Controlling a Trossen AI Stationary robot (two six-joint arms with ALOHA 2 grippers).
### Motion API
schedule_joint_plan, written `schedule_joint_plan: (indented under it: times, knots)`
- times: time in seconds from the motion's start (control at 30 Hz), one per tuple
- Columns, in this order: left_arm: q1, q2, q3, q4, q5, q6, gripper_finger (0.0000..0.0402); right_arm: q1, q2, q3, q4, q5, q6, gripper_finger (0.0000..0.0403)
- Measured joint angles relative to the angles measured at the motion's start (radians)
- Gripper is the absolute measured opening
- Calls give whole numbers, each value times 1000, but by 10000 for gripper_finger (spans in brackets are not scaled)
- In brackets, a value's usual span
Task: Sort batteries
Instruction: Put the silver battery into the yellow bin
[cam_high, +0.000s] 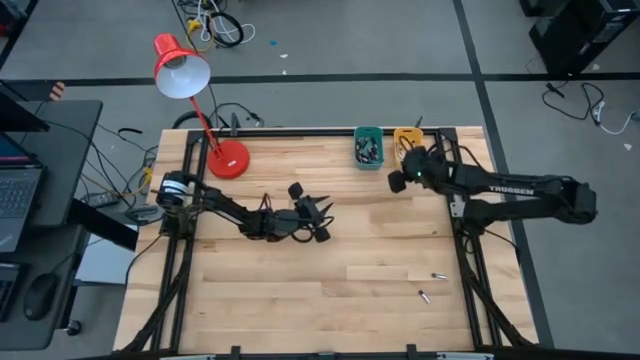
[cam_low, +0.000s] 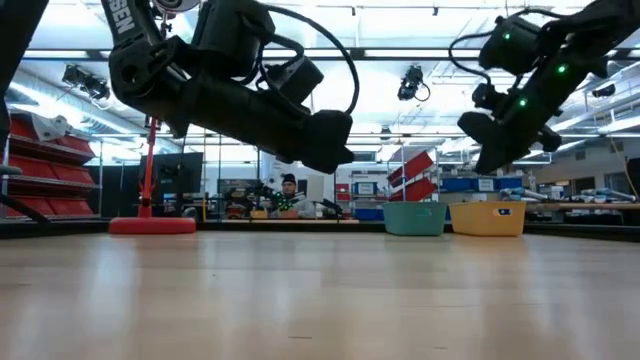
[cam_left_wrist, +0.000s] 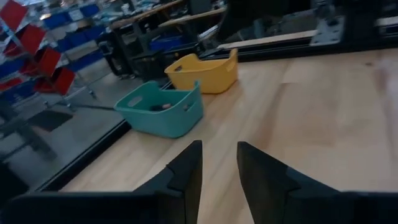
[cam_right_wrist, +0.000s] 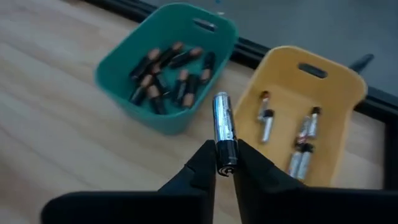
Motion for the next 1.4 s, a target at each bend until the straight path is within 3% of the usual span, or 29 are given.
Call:
schedule_joint_plan:
  times: [0.3,0.43,0.57,0.67,0.8,1.13,1.4]
  knots:
    - [10,5,0,2,34,-44,115,-175,3,0,76,-39,-57,131]
    - [10,5,0,0,36,-52,115,-203,-14,0,103,-207,-87,163]
    - [0,5,0,-14,82,-94,115,-160,-39,0,74,-424,-110,170]
    - [-7,5,0,-48,118,-101,115,-94,-57,0,4,-520,-105,168]
    - [-11,5,0,-73,120,-102,115,39,-48,0,-99,-571,6,166]
    - [-24,5,0,-74,162,-202,115,486,128,0,-152,-559,317,158]
    - [-71,5,0,-73,209,-301,115,752,229,55,-229,-532,562,135]
